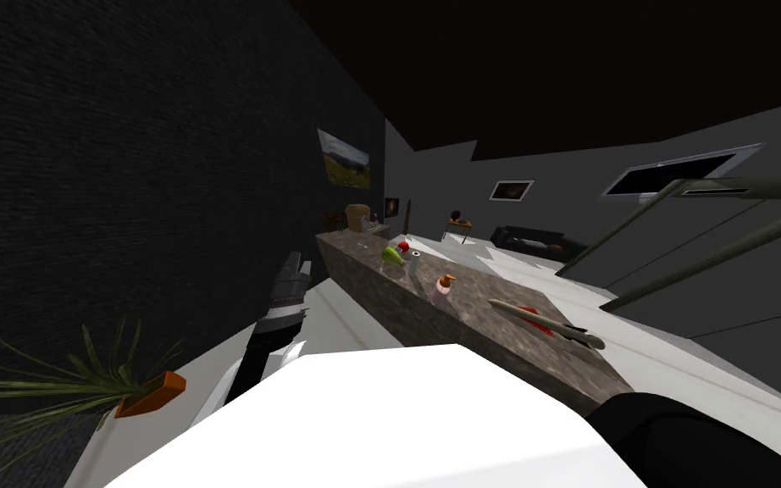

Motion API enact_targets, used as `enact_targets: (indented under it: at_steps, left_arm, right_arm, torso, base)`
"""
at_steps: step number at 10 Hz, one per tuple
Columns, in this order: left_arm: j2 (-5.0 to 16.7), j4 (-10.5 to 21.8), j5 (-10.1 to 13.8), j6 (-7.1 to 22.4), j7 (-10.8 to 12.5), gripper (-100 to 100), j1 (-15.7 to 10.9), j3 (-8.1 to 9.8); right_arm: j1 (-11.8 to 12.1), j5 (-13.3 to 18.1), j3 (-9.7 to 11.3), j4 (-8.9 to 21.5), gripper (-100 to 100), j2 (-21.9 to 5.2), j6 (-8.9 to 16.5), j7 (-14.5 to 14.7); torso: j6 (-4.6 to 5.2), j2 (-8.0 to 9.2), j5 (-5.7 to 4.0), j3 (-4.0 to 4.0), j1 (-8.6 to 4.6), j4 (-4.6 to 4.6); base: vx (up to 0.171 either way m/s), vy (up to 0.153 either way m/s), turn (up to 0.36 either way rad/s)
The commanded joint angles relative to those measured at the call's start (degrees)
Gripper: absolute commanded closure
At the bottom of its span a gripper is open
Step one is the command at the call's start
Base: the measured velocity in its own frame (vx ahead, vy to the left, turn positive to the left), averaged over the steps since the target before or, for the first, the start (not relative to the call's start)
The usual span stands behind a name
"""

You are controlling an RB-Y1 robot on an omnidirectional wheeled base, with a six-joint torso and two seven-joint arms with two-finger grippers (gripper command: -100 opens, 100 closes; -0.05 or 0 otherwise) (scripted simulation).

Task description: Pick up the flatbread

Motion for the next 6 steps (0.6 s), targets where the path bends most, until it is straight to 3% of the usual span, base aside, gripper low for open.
enact_targets:
  at_steps: [1,2,3,4,6]
  left_arm:
    - [0.0,0.0,0.0,0.0,0.0,0,0.0,0.00]
    - [0.0,0.0,0.0,0.0,0.0,0,0.0,0.00]
    - [0.0,0.0,0.0,0.0,0.0,0,0.0,0.00]
    - [0.0,0.0,0.0,0.0,0.0,0,0.0,0.00]
    - [0.0,0.0,0.0,0.0,0.0,0,0.0,0.00]
  right_arm:
    - [0.8,-0.4,-0.1,-0.4,-100,-2.8,-0.1,0.1]
    - [1.7,-1.3,2.5,1.6,-100,-4.8,-0.1,-0.2]
    - [1.7,-1.3,2.5,1.6,-100,-6.5,-0.1,-0.2]
    - [2.5,-2.3,5.0,3.7,-100,-7.9,-0.2,-0.4]
    - [2.5,-2.3,5.0,3.7,-100,-10.3,-0.2,-0.4]
  torso:
    - [0.00,0.00,0.00,0.00,0.00,0.00]
    - [0.02,-0.03,-0.01,-0.01,-0.03,0.00]
    - [-0.03,-0.04,-0.01,-0.02,0.00,-0.01]
    - [0.00,-0.04,-0.01,-0.02,-0.02,-0.01]
    - [0.02,-0.05,-0.01,-0.03,-0.01,-0.01]
  base:
    - [0.000,0.000,0.000]
    - [-0.006,0.017,0.208]
    - [-0.005,0.012,0.168]
    - [-0.004,0.019,0.330]
    - [-0.001,0.006,0.033]
